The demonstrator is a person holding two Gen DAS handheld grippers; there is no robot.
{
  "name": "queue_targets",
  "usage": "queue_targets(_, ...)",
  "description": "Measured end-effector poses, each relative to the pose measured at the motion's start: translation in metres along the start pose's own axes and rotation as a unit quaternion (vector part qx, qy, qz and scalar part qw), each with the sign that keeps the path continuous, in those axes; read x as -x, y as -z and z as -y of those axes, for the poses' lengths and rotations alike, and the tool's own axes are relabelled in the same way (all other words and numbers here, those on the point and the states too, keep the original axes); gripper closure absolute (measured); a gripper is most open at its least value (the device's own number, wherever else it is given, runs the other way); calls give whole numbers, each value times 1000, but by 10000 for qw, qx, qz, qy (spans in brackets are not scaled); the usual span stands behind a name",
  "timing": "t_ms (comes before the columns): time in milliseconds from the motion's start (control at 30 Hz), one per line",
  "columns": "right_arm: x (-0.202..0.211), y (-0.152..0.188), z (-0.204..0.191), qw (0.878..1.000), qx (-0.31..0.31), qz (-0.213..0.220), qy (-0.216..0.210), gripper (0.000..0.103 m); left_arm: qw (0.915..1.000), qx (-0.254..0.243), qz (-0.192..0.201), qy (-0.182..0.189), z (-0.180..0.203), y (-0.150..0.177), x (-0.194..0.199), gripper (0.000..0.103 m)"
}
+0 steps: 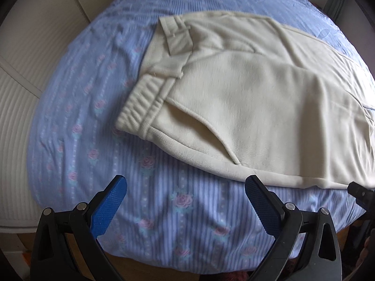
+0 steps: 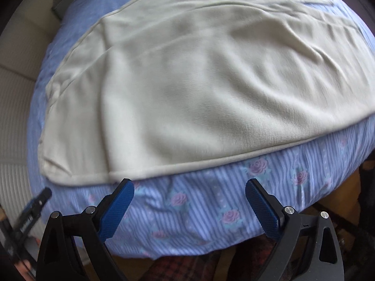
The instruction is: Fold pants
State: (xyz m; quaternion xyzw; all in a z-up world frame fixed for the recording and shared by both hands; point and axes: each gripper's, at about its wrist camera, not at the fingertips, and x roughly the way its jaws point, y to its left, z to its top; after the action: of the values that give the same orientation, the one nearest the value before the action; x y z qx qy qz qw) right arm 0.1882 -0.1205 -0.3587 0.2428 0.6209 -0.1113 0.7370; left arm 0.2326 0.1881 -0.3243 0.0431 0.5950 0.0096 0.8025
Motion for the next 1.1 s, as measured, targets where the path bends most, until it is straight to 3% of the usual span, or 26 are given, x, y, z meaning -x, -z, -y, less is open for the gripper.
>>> queue_targets(167, -13, -10, 11, 9991, -404, 124, -5, 9, 9995, 193, -123, 229, 2, -5, -22, 1)
queue_targets(333, -28, -15, 25, 9963, -836, -26, -194, 14, 9982, 429, -231, 358, 2, -8, -40, 1)
queue_targets(467, -40, -14, 37, 9949, -967, -64, -289, 14, 9989, 295, -156, 321, 5, -12, -49, 3)
queue_targets(567, -48, -22, 43, 9944, -1022, -5, -280, 16, 9988, 226, -184, 394, 9, -16, -56, 14)
queue_targets(667, -50, -31, 44, 9953, -965, 5, -91, 28, 9954, 337, -297, 846, 9, -22, -59, 37)
queue_targets(700, -49, -32, 43, 9959, -906, -10, 12, 36, 9936, 384, -345, 1000, 8, -22, -58, 55)
queue_targets(733, -45, -33, 40, 9968, -799, 0, 104, 52, 9919, 422, -382, 1136, 8, -22, -55, 69)
queue_targets(800, -34, -36, 38, 9981, -555, 103, 251, 76, 9917, 368, -352, 1181, 6, -23, -47, 79)
queue_targets(900, -14, -54, 38, 9981, -465, 263, 297, 88, 9917, 148, -193, 1263, 3, -23, -25, 86)
queue_targets(1100, 65, -96, 23, 9937, -289, 1069, 192, 89, 9891, -215, 459, 1381, 1, -47, 36, 91)
